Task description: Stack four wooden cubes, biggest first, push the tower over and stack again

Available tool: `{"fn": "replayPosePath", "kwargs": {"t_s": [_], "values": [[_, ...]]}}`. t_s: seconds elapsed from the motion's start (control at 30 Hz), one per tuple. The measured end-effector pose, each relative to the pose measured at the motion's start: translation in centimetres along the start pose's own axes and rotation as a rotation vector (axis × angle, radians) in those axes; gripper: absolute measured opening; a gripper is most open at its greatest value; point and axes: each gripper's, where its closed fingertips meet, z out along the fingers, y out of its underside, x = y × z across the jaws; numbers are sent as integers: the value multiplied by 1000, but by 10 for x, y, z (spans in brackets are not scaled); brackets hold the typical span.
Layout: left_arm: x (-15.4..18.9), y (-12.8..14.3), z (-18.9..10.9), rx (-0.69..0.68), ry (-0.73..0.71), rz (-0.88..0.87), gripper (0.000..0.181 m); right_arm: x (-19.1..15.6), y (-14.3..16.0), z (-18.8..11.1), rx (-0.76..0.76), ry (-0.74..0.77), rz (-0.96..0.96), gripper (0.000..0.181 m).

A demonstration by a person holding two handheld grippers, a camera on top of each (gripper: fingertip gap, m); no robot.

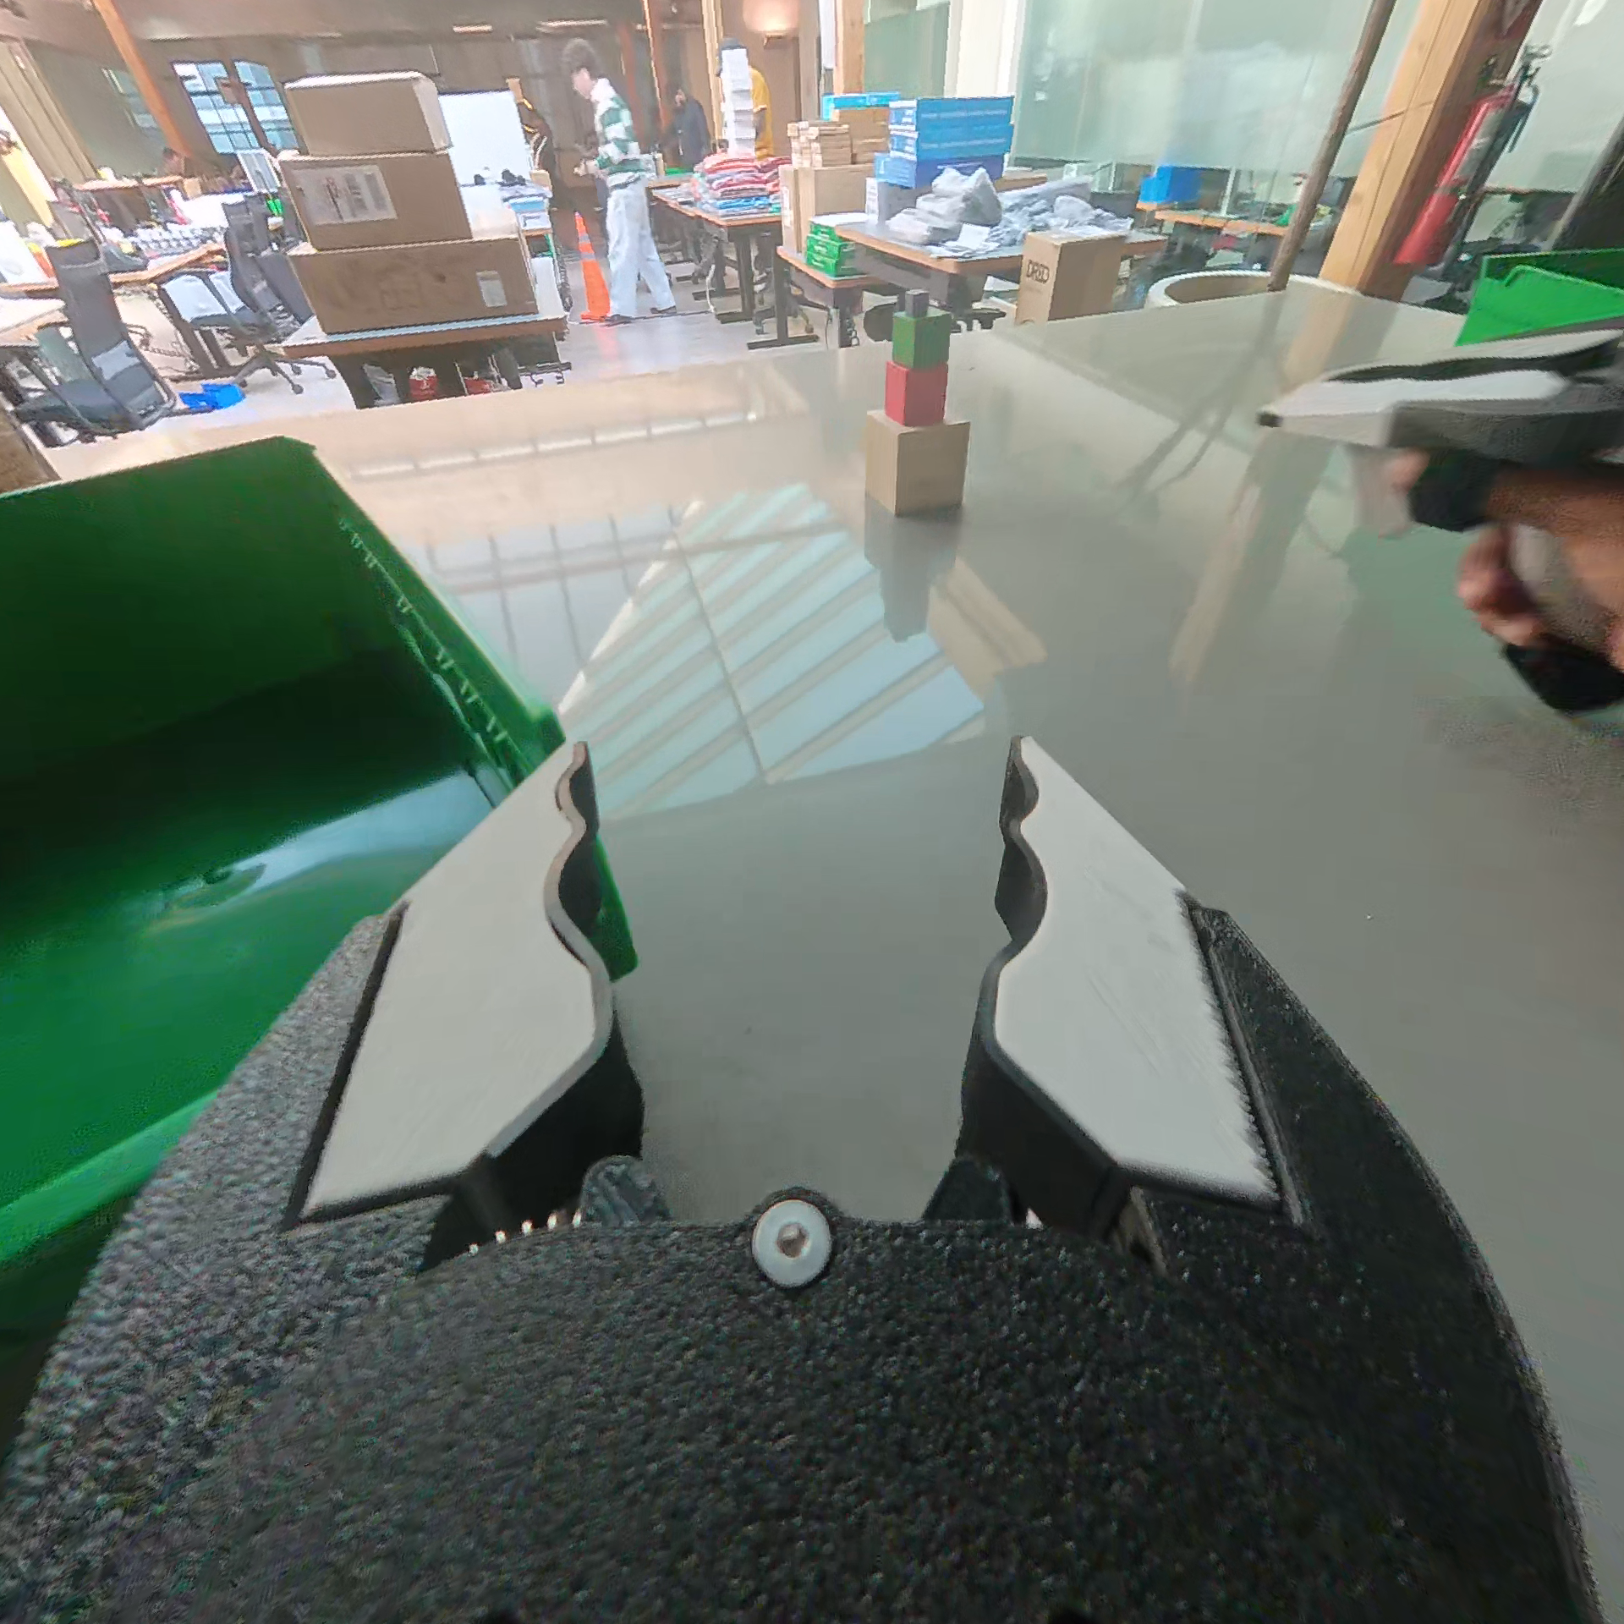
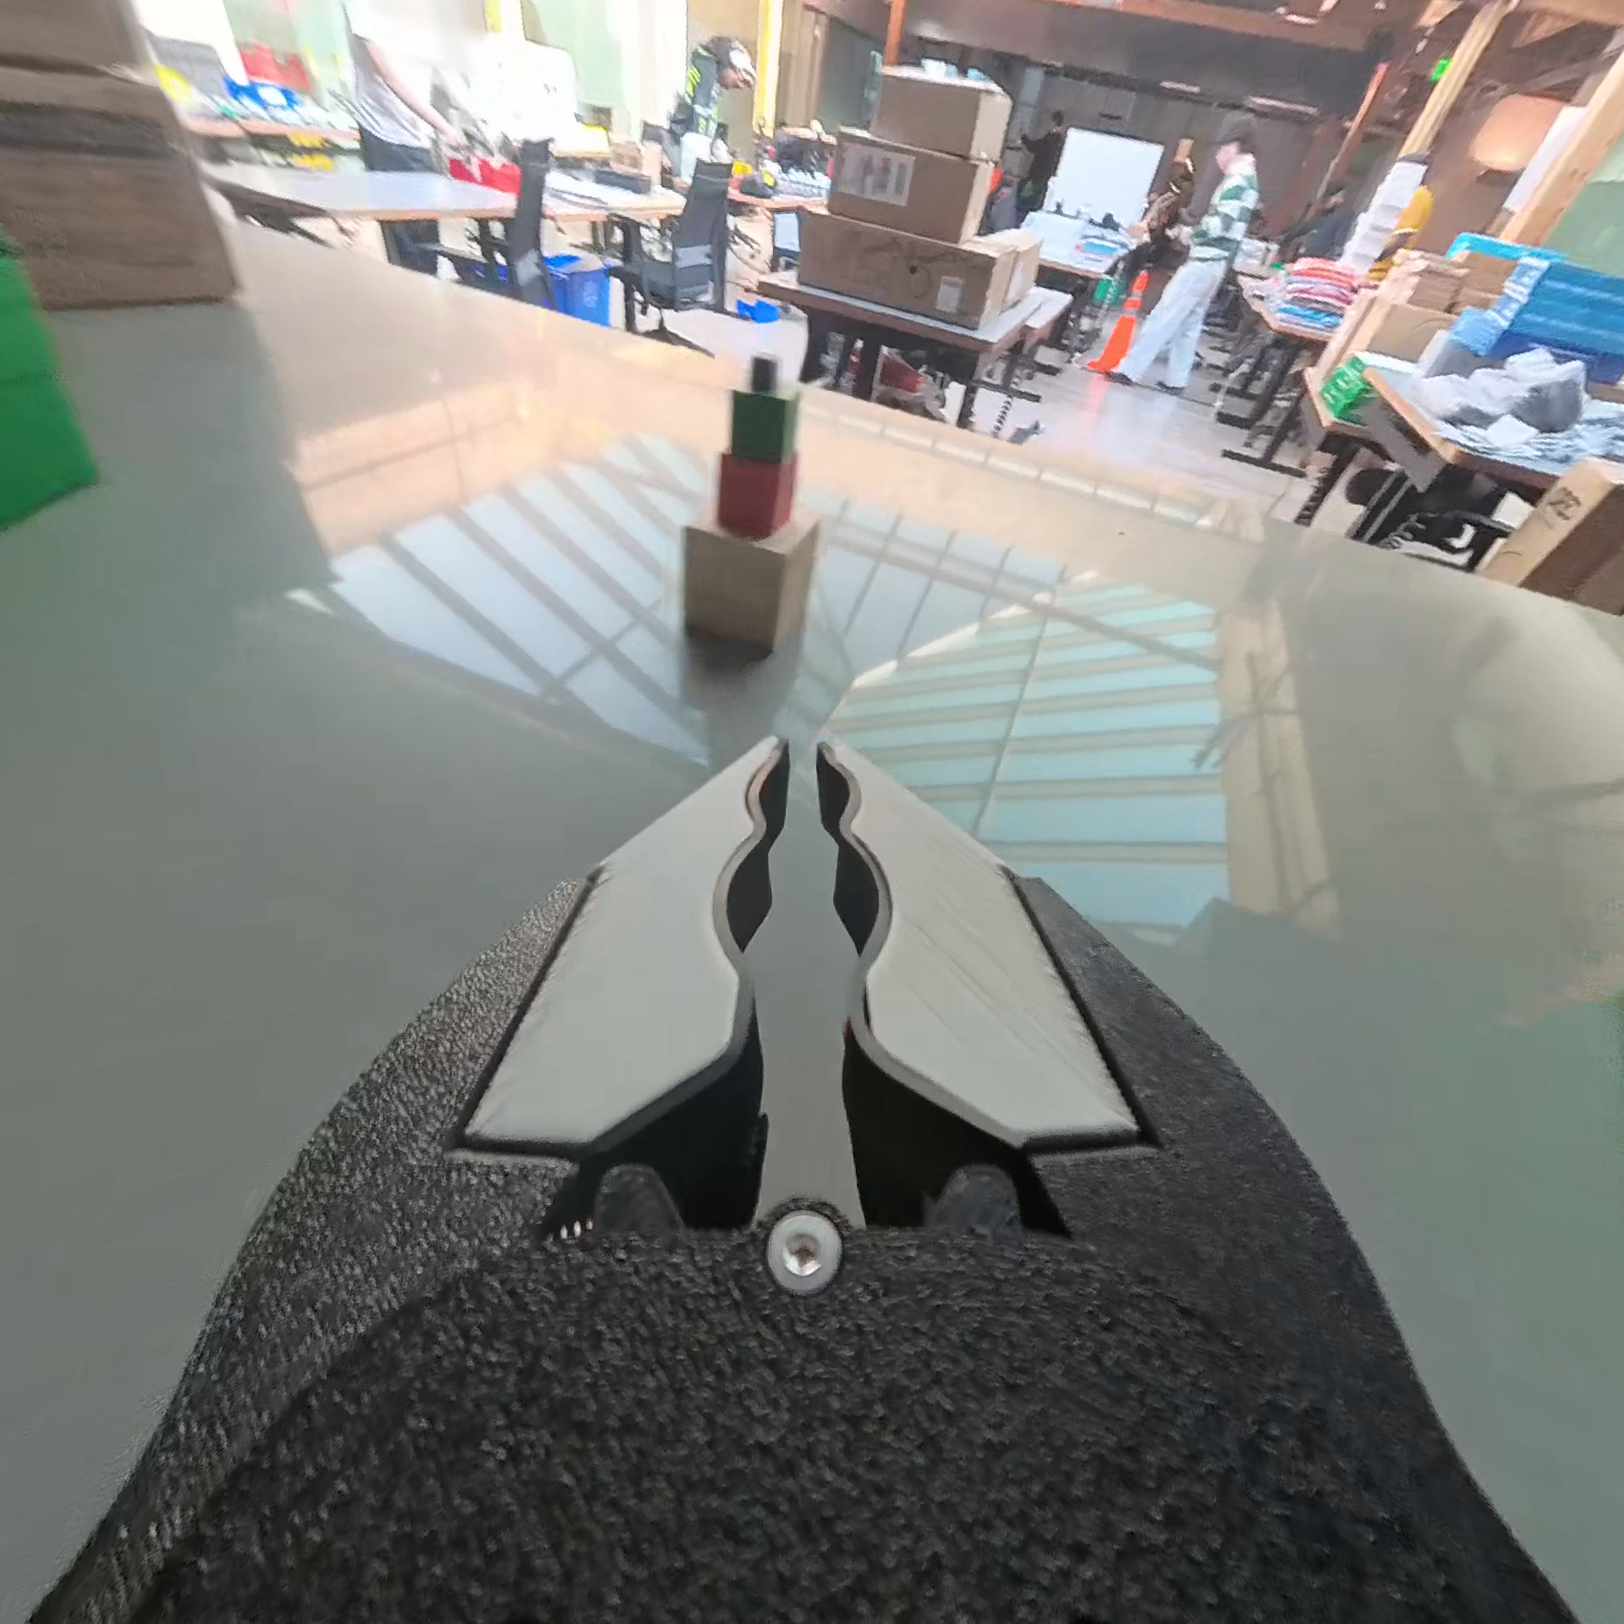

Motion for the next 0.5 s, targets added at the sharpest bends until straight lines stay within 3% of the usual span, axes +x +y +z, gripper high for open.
{"fn": "replayPosePath", "kwargs": {"t_s": [0.13, 0.33, 0.4, 0.5], "values": [[0, -4, 5, 5, 27, 6, 90, 31, 1, 83, -56, 10, 41, 8], [14, 2, 13, 0, 64, 9, 86, 53, -15, 181, -87, 43, 6, 8], [22, 4, 16, -10, 90, 7, 85, 41, -19, 206, -94, 10, -6, 9], [29, 6, 17, -18, 96, 43, 83, -11, -29, 221, -80, -99, -191, 0]]}}
